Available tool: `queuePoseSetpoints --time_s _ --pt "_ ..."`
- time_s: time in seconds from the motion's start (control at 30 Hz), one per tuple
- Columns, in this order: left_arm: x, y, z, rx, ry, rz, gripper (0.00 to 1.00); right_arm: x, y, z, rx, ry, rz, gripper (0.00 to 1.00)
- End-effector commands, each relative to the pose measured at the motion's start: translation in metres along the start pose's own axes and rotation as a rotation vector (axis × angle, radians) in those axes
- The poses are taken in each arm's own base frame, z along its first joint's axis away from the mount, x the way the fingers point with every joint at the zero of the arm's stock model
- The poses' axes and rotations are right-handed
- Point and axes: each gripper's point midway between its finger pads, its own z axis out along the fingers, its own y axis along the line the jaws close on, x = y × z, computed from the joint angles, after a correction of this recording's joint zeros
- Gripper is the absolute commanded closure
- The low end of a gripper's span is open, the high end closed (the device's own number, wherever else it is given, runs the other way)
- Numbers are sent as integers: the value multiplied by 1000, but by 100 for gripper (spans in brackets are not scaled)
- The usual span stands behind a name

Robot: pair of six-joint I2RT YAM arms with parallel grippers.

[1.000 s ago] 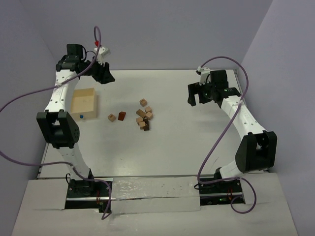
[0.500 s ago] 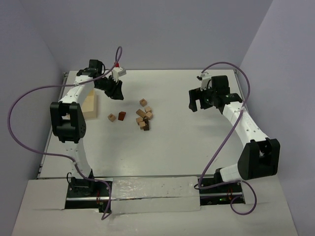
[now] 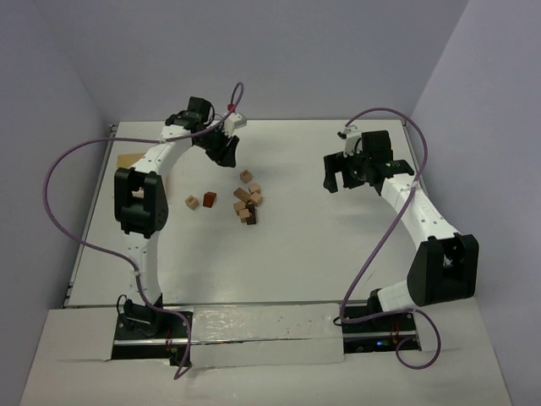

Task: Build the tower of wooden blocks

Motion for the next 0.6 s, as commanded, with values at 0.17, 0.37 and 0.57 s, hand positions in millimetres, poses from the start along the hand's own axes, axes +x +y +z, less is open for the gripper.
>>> queuePoseSetpoints --time_s 0.17,0.37,0.57 --pt "-14 -5 42 -10 11 -88 55 -5 3 -3 -7 -22 -27 0" --pt "-12 -14 56 54 -2 -158 54 -3 4 -3 -13 -16 -30 0" --pt "-11 -11 66 56 -8 -188 54 -2 5 -3 -17 -12 -34 0"
